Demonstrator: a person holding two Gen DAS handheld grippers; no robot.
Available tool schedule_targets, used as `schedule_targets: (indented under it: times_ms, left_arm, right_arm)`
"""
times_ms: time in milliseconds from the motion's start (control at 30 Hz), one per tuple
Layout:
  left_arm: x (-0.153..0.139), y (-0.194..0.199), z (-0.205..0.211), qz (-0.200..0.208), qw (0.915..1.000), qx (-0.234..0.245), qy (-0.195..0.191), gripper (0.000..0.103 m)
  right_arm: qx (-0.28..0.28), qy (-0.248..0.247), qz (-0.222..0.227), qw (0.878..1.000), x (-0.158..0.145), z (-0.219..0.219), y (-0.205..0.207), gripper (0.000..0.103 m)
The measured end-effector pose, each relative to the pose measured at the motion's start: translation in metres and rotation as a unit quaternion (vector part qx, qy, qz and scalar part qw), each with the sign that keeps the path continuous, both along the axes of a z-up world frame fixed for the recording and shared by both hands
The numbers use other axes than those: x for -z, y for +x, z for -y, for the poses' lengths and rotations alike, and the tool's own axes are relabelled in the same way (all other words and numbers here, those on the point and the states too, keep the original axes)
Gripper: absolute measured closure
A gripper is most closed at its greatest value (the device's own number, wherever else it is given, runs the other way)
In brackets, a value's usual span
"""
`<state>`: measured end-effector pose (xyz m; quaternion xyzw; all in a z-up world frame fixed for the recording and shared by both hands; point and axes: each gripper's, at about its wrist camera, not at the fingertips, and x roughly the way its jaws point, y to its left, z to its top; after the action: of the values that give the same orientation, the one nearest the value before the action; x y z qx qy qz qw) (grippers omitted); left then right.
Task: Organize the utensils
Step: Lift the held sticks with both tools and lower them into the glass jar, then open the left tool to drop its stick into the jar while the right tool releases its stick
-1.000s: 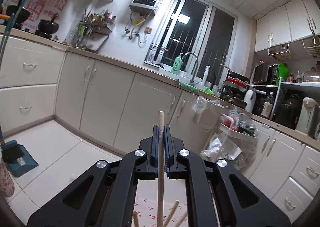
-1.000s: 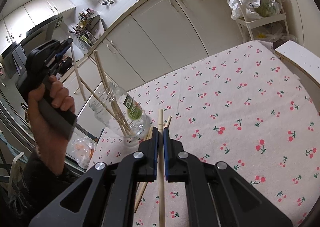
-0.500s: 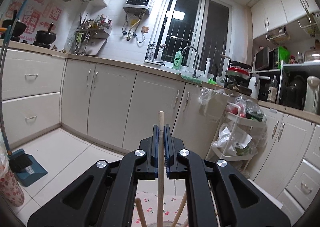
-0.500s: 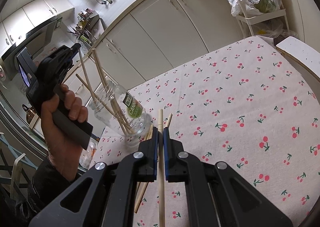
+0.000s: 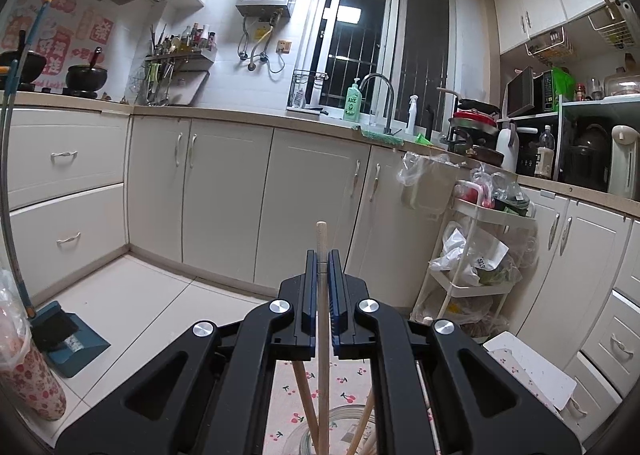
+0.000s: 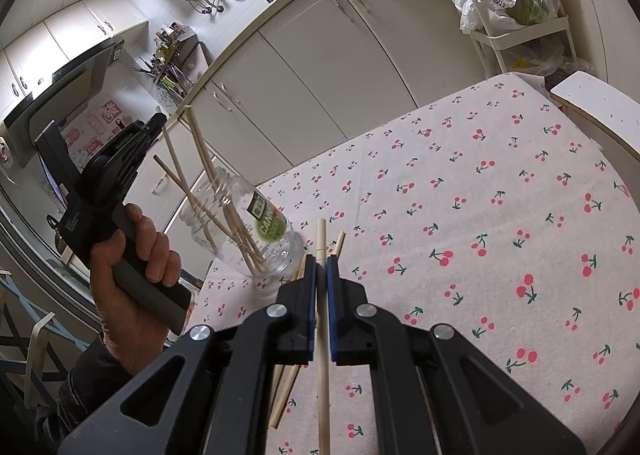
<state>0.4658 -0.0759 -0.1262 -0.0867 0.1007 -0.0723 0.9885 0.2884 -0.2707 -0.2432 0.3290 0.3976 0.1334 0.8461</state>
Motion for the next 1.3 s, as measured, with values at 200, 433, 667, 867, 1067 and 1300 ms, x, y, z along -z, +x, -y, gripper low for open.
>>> schedule_targets:
  times_ms: [200,433,667,867,1067,1300]
  left_arm:
    - [0.003,-0.006,-0.001,-0.023,0.9994,0.013,0.021,0.098]
    - [0.004,-0.025,-0.009,-0.037,0.9976,0.027,0.051,0.09]
    - [-0.012,-0.052,-0.035,-0.029,0.9984,0.024,0.042,0.055]
    - [0.005,-0.064,-0.075,-0.06,0.9981,0.001,0.01,0.044]
    - [0.026,-0.056,-0.114,-0.092,0.9941,-0.036,-0.046,0.043]
    - [0.029,-0.056,-0.131,-0.091,0.9923,-0.039,-0.074,0.04]
  right_arm:
    - [0.001,0.006,0.016,1.0,-0.008,0.0,0.0,0.097]
    - [0.004,0.018,0.065,0.998,-0.038,-0.008,0.003,0.097]
    - [0.033,0.046,0.132,0.99,-0.078,-0.021,0.024,0.097]
    - [0.069,0.068,0.215,0.972,-0.116,-0.041,0.059,0.097]
    - [0.085,0.031,0.27,0.958,-0.138,-0.069,0.094,0.097]
    - [0.098,-0.005,0.284,0.954,-0.13,-0.084,0.125,0.097]
